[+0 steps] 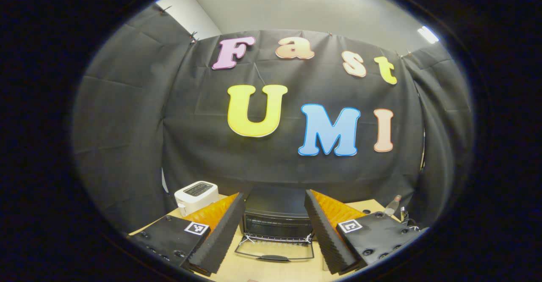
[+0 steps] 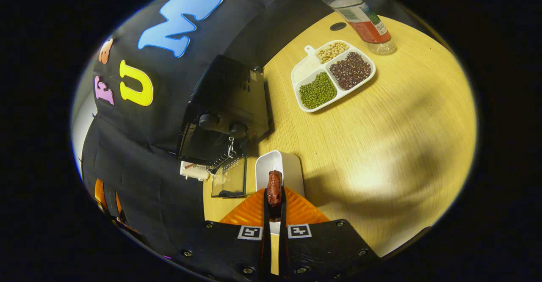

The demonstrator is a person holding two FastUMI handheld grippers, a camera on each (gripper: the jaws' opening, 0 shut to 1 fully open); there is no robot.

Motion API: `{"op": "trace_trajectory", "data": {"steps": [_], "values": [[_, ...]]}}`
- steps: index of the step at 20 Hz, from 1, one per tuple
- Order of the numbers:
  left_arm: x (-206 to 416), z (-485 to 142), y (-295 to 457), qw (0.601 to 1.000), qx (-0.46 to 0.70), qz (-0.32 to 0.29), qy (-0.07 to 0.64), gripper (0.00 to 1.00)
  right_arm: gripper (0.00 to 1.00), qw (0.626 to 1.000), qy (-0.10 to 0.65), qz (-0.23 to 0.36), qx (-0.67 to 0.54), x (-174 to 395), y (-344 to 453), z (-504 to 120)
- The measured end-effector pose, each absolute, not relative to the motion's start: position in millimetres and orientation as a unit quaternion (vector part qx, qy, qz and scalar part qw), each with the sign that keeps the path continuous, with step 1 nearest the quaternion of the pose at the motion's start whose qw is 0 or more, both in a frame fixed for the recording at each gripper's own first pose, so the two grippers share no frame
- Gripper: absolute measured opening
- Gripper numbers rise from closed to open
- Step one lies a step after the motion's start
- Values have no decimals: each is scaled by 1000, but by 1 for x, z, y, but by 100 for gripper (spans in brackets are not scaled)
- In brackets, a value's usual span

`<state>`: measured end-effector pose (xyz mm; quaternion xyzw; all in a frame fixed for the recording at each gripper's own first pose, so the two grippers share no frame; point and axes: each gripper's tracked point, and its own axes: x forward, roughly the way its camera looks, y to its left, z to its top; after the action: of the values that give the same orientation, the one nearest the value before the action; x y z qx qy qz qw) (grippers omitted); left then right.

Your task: Open the electric oven with the left hand, put the food in, and close the electric oven.

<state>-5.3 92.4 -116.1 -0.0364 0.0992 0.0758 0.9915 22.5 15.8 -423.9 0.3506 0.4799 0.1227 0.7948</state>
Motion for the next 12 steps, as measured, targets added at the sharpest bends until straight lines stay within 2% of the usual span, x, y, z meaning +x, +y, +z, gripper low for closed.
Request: {"op": "trace_trajectory", "data": {"steps": [7, 12], "values": [[-1, -114, 129, 995, -28, 47, 84, 99, 7, 806, 405, 122, 413, 27, 49, -347], [4, -117, 145, 996, -19, 16, 85, 92, 7, 802, 360, 135, 457, 45, 88, -307]]}}
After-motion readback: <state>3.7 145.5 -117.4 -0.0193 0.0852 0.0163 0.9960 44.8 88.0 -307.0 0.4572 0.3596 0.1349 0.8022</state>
